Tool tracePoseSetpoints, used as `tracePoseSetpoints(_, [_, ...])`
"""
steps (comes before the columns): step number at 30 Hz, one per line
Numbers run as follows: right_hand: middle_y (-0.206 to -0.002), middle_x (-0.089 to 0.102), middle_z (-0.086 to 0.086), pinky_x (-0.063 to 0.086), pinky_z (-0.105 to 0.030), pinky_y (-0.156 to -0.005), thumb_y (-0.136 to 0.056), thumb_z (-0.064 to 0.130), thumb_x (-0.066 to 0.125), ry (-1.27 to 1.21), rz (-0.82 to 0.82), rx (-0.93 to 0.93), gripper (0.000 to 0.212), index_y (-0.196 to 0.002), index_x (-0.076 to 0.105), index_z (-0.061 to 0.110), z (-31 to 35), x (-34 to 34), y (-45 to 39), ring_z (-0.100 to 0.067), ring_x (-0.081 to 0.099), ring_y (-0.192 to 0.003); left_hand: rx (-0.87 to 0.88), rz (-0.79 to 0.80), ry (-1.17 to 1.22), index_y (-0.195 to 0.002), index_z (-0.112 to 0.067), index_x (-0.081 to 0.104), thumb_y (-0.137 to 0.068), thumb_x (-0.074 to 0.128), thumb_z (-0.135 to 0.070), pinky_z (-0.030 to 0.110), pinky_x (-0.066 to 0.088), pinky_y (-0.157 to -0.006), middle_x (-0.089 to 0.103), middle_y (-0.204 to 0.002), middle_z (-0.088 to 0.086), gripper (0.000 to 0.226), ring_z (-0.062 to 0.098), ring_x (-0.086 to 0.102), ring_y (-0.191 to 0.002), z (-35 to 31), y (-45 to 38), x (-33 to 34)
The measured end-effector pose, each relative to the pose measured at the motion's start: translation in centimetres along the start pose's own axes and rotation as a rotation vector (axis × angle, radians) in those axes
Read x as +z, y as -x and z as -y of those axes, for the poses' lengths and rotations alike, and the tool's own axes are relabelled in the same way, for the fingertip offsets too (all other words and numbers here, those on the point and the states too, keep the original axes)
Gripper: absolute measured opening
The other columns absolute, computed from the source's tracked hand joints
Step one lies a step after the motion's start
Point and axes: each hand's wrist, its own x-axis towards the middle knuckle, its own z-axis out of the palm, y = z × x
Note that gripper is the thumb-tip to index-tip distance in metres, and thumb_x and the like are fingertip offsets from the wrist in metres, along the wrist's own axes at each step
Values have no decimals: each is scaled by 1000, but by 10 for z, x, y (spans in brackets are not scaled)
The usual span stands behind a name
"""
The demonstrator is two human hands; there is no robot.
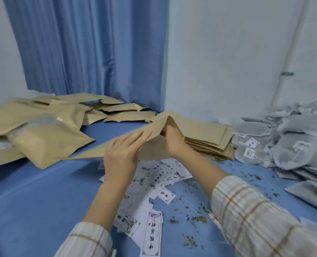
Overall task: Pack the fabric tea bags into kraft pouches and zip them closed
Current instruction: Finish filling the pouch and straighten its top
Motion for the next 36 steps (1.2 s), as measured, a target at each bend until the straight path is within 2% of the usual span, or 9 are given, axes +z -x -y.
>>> tracePoseSetpoints(4, [-81,70,0,47,-31,-69,-88,13,50,144,-286,-228,23,-93,70,23,-35,-3,-6,-18,61,-76,-76,22,-41,-110,-17,71,-64,62,20,33,50,-75,71,-108,1,60,23,68,-92,2,21,26])
tracePoseSetpoints(7, [-60,60,12,40,-26,-53,-86,16,48,52,-527,-216,24,-75,57,35,-67,-13,3,-7,54,-56,-140,83,-46,-109,-18,72,-57,64,23,41,51,-80,71,-107,4,67,29,67,-97,7,33,36])
tracePoseSetpoints(12, [-91,67,2,48,-27,-67,-91,27,48,391,-113,-9,23,-99,69,24,-114,-3,6,-15,61,-82,-276,207,-9,-115,-21,68,-59,70,17,44,44,-89,67,-116,4,68,32,62,-108,12,33,40])
tracePoseSetpoints(14, [-116,58,-2,42,-34,-87,-87,54,48,549,10,38,45,-107,67,18,-121,5,5,-22,49,-113,-286,209,-10,-116,-20,68,-64,64,10,46,43,-91,67,-117,6,60,34,61,-110,16,35,40])
tracePoseSetpoints(17, [-130,49,1,34,-38,-97,-76,72,48,748,26,64,68,-118,62,21,-123,13,1,-23,38,-123,-304,214,-14,-116,-19,68,-64,57,9,49,41,-93,66,-118,8,60,36,59,-111,17,38,40])
tracePoseSetpoints(23, [-90,69,6,46,-21,-66,-78,37,72,104,-195,159,22,-94,68,22,-134,0,0,-5,61,-75,-358,310,3,-121,-21,64,-66,63,19,47,32,-102,62,-125,7,67,34,53,-120,17,40,43])
tracePoseSetpoints(27, [-69,66,4,47,-22,-55,-87,33,61,-69,-256,244,18,-97,62,18,-135,-12,-4,-4,62,-58,-391,335,13,-123,-20,63,-69,57,20,46,28,-107,59,-129,7,67,34,49,-125,18,40,42])
tracePoseSetpoints(31, [-84,68,6,47,-28,-67,-90,40,54,40,-254,204,21,-95,65,23,-136,-13,-6,-14,65,-78,-411,336,20,-124,-21,62,-72,56,18,42,24,-108,58,-131,6,66,32,47,-127,18,40,40])
tracePoseSetpoints(36, [-53,63,7,44,-23,-48,-90,28,59,-335,-509,168,19,-81,67,13,-122,-39,-5,-5,51,-40,-416,323,39,-123,-23,62,-73,59,17,42,25,-108,58,-131,4,64,31,47,-127,19,41,41])
